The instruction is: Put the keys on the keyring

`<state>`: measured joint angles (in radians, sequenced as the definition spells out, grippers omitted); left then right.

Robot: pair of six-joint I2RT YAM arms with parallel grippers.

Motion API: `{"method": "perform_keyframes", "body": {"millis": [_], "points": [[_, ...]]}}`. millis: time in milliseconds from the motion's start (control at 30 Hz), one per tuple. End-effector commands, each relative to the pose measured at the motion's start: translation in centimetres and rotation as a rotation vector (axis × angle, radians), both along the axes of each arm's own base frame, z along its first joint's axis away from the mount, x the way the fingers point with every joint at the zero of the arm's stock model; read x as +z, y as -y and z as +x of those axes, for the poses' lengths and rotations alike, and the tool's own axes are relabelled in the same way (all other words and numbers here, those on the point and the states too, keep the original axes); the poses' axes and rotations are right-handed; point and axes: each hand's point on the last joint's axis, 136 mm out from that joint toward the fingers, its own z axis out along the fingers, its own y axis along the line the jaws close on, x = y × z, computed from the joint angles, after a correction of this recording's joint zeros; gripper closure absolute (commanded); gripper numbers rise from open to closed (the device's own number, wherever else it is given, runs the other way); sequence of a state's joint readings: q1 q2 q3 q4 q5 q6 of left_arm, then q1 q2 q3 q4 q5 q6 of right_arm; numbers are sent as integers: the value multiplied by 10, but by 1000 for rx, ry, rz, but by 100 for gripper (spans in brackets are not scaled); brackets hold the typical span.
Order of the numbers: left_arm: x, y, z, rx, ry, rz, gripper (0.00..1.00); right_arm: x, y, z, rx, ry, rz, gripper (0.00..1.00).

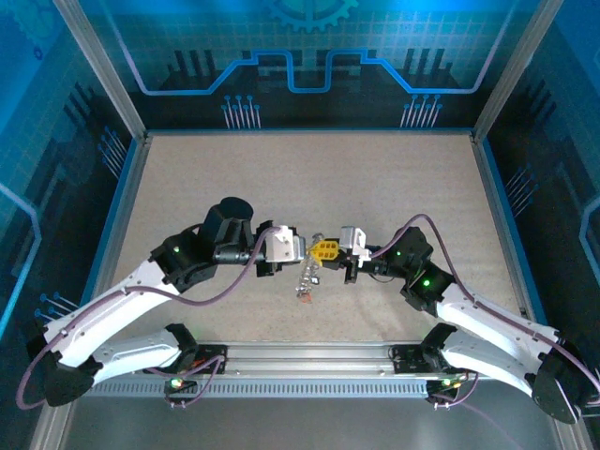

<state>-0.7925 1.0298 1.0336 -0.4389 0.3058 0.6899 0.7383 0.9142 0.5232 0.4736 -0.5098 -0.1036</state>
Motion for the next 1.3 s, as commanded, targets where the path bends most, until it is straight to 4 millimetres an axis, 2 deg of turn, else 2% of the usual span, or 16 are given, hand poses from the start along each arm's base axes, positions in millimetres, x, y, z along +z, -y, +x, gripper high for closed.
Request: {"method": "perform_keyframes", "body": {"millis": [0,100,233,367,467,567,767,1133,1267], "points": [[8,4,2,-5,-14,-29,80,21,1,-4,25,58,60,100],[7,6,3,-5,-22,-39,80,22,0,-6,34,62,60,100],[8,7,4,-8,-27,-40,94,20,0,-5,30,65,54,100],[8,3,7,12,-13,-11,100,13,1,-2,9,72,6,100],[8,-1,8,26,-22,31,100,-4,2,8,-35,58,-104,85],[7,-4,11,51,-49,95,100,-18,2,9,-29,46,-194,78],[-8,-8,13,55,-16,302,100,-23,-3,11,-19,27,-212,77],[-12,-8,6,-23,14,385,100,-22,-6,12,-17,11,-183,83],[-9,-5,5,-29,4,374,100,-24,-10,9,10,1,-187,82]]}}
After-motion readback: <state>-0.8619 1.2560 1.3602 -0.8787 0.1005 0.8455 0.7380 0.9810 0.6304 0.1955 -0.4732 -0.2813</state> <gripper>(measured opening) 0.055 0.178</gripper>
